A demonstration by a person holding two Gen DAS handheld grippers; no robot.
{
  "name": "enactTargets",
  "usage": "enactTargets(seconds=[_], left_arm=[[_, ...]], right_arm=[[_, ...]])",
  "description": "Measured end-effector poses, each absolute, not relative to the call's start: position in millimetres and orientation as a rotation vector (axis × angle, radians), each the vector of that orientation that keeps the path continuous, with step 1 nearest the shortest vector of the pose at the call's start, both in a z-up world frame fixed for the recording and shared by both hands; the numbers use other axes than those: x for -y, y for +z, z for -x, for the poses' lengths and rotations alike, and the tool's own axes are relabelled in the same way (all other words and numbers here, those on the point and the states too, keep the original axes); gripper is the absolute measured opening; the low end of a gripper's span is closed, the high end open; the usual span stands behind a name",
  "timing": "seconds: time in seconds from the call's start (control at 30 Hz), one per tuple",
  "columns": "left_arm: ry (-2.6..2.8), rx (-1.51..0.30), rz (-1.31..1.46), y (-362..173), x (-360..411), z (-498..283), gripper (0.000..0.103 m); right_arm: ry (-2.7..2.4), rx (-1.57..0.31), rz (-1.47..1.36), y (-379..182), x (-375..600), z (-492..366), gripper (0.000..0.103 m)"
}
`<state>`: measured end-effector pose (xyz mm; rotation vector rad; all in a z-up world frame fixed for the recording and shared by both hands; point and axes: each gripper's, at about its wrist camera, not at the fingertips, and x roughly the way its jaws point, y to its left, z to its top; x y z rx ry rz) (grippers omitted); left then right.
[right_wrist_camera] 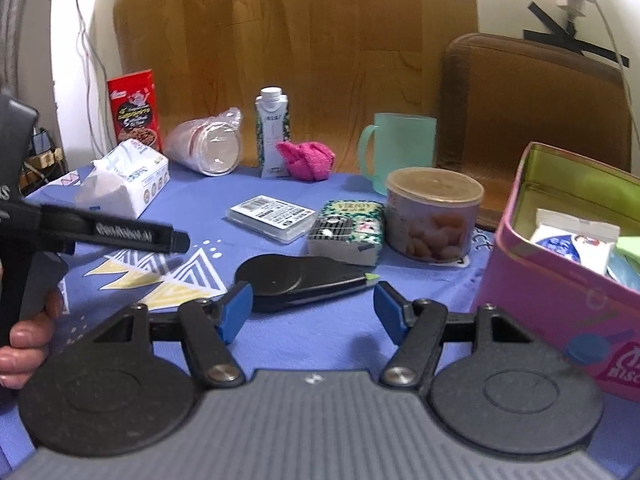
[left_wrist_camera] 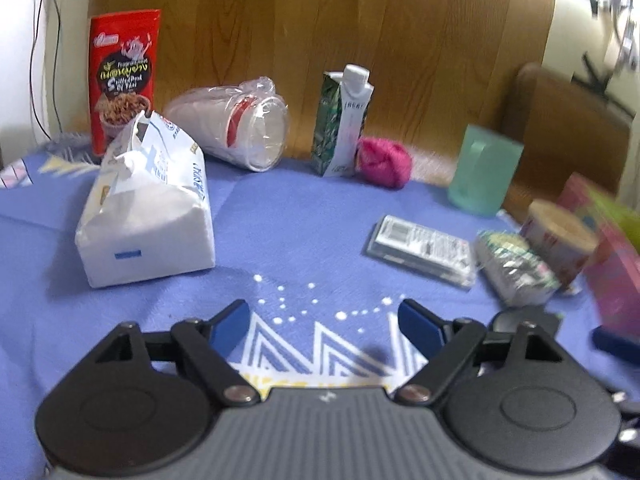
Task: Organize soft objects
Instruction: 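Move the left gripper to the black oval case and grasp it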
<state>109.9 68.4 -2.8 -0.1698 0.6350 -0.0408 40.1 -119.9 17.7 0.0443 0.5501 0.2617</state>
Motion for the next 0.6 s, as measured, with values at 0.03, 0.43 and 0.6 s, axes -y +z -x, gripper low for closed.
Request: enactTargets(seconds=[0.03,0.43,0.6], left_arm=[[-0.059,-0.634,0.201,-1,-72,-109,0.08],[-0.459,-0.766,0.046,0,17,-147,0.088],[-0.514,-0.755,0.007,-2,31,-138,0.052]], right_arm=[[0.272,-0.553,-0.038,18,118,-41,0.069],[0.341,-0.681,-0.034,11,112,-65,0.076],[0.359,-0.68,0.006,10,108,-74,0.067]])
